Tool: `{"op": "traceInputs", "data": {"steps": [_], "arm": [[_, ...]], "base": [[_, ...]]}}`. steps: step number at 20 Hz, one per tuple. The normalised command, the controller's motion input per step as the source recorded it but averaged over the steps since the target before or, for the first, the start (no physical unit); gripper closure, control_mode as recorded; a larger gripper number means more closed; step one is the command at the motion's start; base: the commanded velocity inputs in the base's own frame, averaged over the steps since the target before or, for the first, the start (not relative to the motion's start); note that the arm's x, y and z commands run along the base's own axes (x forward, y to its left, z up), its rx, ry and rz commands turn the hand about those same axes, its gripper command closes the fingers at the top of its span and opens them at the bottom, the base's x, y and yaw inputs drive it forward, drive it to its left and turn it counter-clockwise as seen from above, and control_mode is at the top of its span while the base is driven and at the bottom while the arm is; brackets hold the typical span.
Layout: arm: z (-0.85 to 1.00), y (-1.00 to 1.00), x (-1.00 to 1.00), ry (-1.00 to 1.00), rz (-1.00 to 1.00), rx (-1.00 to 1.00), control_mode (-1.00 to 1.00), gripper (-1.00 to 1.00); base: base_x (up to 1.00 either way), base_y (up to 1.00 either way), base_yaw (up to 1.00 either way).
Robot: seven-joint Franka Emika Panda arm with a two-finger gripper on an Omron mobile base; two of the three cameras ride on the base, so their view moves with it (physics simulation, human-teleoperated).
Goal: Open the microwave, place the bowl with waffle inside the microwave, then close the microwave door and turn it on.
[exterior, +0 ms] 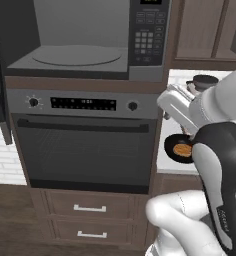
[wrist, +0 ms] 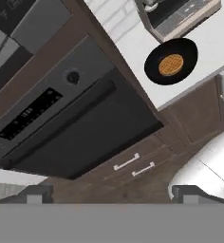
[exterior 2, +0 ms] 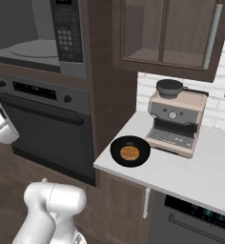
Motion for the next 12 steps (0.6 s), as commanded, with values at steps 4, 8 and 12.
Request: {"op": "traceInputs", "data": {"steps": [4, 8, 12], "arm": [[-0.53, -0.99, -0.2, 0.17, -0.26, 0.02, -1.0, -1.0], [-0.53, -1.0, -0.14, 0.1, -0.25, 0.02, -1.0, -1.0], [-0.49, -1.0, -0.01, 0.16, -0.21, 0.07, -1.0, -1.0]], "base": [[0.0, 0.0, 0.0], [0.0, 0.0, 0.0], [0.0, 0.0, 0.0]]}}
